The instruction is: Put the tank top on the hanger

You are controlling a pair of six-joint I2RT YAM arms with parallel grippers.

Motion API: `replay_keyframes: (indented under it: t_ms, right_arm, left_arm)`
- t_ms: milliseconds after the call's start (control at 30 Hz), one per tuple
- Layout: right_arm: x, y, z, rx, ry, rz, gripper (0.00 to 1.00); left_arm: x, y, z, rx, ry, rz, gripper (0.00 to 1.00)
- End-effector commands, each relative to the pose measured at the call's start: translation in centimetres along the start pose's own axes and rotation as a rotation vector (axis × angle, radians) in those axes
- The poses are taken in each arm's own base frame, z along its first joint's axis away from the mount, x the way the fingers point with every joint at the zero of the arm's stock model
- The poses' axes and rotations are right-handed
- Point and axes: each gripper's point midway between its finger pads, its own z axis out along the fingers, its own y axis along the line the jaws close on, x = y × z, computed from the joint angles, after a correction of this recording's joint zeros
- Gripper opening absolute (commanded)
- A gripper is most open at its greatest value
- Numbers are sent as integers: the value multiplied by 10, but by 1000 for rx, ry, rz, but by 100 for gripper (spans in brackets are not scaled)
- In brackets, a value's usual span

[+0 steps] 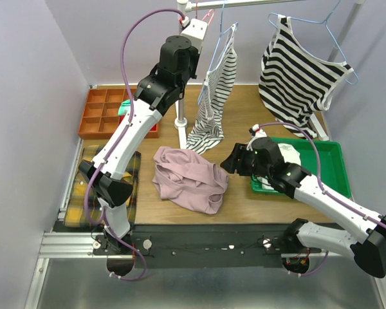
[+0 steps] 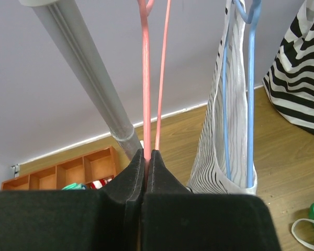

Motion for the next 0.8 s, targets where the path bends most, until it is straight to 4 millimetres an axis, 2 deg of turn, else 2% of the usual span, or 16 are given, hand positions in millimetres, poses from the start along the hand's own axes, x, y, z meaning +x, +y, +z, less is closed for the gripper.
replay_keyframes:
  t_ms: [0,33,67,100,133,167,233,267,500,633,767]
  right_arm:
    - [-3,3,-3,-6,2,-12,63]
    - [-3,1,-2,2,2,-14,63]
    - [-3,0,-2,4,2,-18,63]
    - [-5,-2,-2,16,-5,-22,63]
    - [-5,-3,-2,24,-4,-26,63]
    - [-4,-5,-2,31,-1,-30,63]
    - [-4,-7,-1,41,0,-39,63]
    - [-4,-7,0,44,0,-41,64]
    - [-5,-12,4,67,-2,-53,64]
    - [-3,-12,9,71,10,-59,64]
    - [-5,-10,11,70,4,-59,64]
  left_arm:
    - [-13,13,-19,-13,-29,-24,0]
    - [-18,16,-28,-11,-42,-33,0]
    - [-6,12,-26,-1,-24,-31,0]
    - [-4,12,-29,4,-26,-36,0]
    - [-12,16,-42,13,-55,-54,0]
    - [-2,12,-40,25,-48,-53,0]
    - [-5,15,-52,29,-68,-67,0]
    - [0,14,-53,37,-59,-61,0]
    - [6,19,-70,46,-60,-54,0]
    - [-1,21,-73,45,-87,-43,0]
    - [-21,19,-73,68,-137,-34,0]
